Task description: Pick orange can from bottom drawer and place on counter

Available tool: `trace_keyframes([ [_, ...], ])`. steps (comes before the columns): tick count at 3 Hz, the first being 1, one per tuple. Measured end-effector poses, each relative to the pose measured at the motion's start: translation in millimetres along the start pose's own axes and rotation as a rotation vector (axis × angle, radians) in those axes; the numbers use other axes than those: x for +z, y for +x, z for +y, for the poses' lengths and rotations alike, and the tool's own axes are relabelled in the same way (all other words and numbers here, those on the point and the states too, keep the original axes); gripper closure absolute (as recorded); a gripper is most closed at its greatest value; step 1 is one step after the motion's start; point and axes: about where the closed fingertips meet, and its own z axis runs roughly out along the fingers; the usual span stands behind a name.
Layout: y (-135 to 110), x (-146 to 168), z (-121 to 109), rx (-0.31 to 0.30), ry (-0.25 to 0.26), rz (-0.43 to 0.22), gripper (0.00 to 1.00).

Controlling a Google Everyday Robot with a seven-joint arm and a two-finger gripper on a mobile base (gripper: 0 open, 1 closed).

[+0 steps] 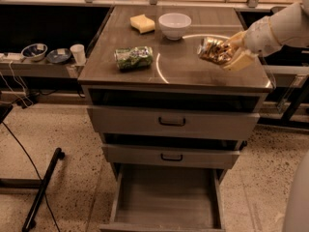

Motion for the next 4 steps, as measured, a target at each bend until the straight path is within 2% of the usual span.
trace_keyframes([
  [1, -19, -17, -38, 0.051, 0.081, -0.033, 1.0],
  [2, -26, -44, -74, 0.137, 0.232, -0.01, 0.81],
  [3, -10, -10, -82, 0.273, 0.227, 0.066, 0.58],
  [4, 5, 39, -69, 0.37, 0.127, 0.128, 0.35],
])
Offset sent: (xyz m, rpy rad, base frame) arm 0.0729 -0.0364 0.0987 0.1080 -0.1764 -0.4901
